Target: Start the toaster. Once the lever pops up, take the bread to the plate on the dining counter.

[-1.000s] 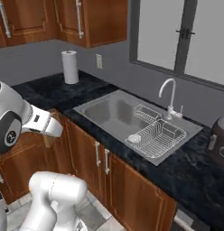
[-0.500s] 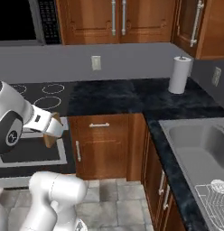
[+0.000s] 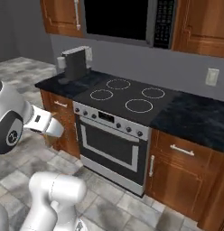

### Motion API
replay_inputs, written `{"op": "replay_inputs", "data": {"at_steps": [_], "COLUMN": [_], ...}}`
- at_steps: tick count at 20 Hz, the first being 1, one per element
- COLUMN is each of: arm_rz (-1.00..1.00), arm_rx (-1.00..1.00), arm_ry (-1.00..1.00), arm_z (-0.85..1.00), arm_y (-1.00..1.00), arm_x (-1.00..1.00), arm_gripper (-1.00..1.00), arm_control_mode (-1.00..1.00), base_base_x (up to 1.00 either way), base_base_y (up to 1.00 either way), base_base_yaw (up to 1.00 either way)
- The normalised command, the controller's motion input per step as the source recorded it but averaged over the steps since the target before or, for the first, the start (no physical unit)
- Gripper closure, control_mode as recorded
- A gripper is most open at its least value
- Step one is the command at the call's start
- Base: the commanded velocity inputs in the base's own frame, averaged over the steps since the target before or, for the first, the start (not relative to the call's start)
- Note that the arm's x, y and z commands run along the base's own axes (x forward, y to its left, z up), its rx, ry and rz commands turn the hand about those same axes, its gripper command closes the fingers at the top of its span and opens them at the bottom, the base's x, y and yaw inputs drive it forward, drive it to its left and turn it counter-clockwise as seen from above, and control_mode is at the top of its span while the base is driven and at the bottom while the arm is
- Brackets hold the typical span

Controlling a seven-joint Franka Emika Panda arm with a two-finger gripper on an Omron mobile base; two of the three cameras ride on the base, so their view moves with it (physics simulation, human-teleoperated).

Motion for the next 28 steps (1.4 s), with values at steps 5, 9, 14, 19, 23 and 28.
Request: {"op": "replay_inputs", "data": {"at_steps": [5, 9, 14, 19, 23, 28], "arm_rz": [0.00, 0.00, 0.00, 0.00, 0.00, 0.00], "arm_rx": [0.00, 0.00, 0.00, 0.00, 0.00, 0.00], "arm_ry": [0.00, 0.00, 0.00, 0.00, 0.00, 0.00], "arm_z": [0.00, 0.00, 0.00, 0.00, 0.00, 0.00], "arm_y": [0.00, 0.00, 0.00, 0.00, 0.00, 0.00], "arm_x": [0.00, 0.00, 0.00, 0.00, 0.00, 0.00], "arm_gripper": [1.00, 1.00, 1.00, 1.00, 1.00, 1.00], "arm_control_mode": [1.00, 1.00, 1.00, 1.00, 1.00, 1.00], "base_base_x": [-0.11, -0.10, 0.03, 0.43, 0.95, 1.00], "base_base_y": [0.00, 0.00, 0.00, -0.16, -0.06, 0.30], "base_base_yaw": [1.00, 1.00, 1.00, 0.67, 0.19, 0.08]}}
